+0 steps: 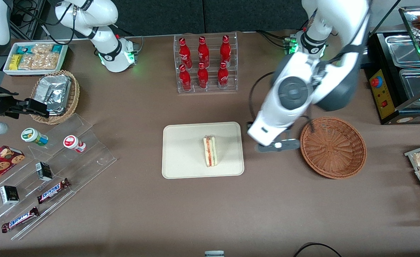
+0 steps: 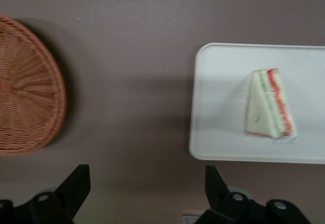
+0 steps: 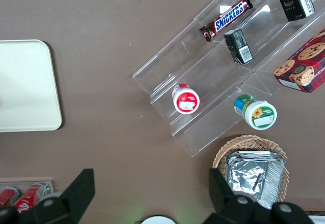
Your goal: Place sandwich from basket to tray
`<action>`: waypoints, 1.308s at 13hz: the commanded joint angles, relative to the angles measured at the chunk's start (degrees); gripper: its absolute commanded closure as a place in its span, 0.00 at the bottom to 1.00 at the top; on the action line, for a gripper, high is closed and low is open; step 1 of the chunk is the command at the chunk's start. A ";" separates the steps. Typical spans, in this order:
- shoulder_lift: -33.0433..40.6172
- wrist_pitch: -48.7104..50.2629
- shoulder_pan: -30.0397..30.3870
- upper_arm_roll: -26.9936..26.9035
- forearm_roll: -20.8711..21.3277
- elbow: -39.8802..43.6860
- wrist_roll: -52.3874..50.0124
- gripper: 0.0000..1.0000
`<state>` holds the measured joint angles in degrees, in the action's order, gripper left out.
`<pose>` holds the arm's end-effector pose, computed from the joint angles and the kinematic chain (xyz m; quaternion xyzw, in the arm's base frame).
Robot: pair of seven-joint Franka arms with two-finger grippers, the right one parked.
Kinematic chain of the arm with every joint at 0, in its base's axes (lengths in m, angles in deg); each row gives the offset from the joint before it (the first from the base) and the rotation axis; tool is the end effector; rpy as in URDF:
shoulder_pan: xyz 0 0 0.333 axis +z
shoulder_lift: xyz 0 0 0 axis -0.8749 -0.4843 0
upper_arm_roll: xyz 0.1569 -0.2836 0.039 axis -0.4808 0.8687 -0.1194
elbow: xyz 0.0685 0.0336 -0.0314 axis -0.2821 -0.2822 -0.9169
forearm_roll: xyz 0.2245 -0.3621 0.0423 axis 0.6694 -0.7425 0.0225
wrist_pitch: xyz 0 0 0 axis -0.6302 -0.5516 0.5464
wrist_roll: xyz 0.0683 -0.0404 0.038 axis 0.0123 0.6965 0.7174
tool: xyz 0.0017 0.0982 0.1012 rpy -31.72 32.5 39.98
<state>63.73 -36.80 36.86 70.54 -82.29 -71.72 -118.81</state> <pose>0.6047 -0.3124 0.4307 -0.9968 -0.0280 0.0735 0.0110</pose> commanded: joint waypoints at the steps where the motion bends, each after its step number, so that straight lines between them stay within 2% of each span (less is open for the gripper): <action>1: 12.09 -3.34 5.61 0.60 -0.79 -15.58 7.65 0.00; 5: 22.74 -4.24 15.89 0.60 -0.61 -25.80 22.93 0.00; 9: 28.90 -0.38 23.64 0.51 0.18 -25.03 28.50 0.00; 12: 28.83 2.96 24.00 0.51 2.45 -21.18 28.16 0.00; 17: 27.68 8.40 23.92 0.60 2.99 -14.41 27.45 0.00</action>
<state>92.53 -31.84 60.46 70.59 -80.52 -89.97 -90.80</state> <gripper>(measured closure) 0.000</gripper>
